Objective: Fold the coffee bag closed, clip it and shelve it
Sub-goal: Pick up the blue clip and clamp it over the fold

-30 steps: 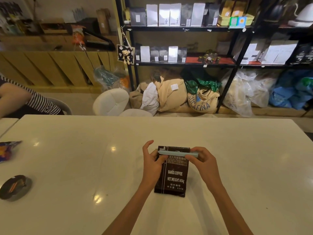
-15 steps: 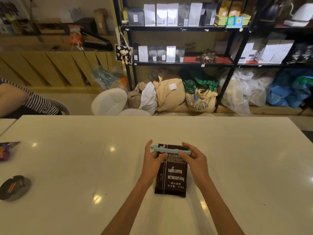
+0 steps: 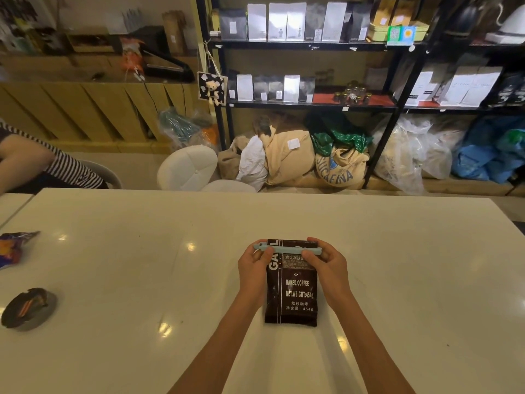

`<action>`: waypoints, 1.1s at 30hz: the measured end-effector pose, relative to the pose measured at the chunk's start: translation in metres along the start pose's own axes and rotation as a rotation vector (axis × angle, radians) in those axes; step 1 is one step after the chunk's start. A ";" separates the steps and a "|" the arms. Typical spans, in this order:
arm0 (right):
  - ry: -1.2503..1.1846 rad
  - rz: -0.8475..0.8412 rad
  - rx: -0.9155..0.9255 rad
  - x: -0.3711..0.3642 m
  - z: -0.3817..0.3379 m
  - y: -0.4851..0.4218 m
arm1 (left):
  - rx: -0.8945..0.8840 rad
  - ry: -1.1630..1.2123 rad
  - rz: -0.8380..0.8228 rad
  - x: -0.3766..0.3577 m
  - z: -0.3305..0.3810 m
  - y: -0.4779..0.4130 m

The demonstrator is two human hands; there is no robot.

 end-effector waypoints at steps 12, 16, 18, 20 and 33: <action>0.005 0.014 0.002 -0.001 0.002 -0.002 | -0.015 -0.007 0.120 0.001 -0.002 -0.001; -0.014 0.009 -0.004 -0.001 0.001 -0.002 | -0.030 -0.014 0.143 -0.001 -0.001 0.001; -0.017 0.007 -0.003 -0.001 0.002 -0.002 | -0.032 -0.019 0.154 -0.001 -0.001 0.001; -0.017 0.008 -0.004 -0.002 0.002 -0.003 | -0.032 -0.025 0.175 -0.001 -0.002 0.002; 0.015 0.010 -0.002 -0.001 0.004 -0.002 | -0.062 -0.059 0.231 -0.002 -0.003 0.003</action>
Point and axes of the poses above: each hand's wrist, its own y-axis away from the middle knuckle, its own x-axis out of the back of the hand, z = x × y, the point moved 6 cm from there along -y, towards the middle knuckle, and after that the axes turned 13 degrees about z, right-handed, at the moved point
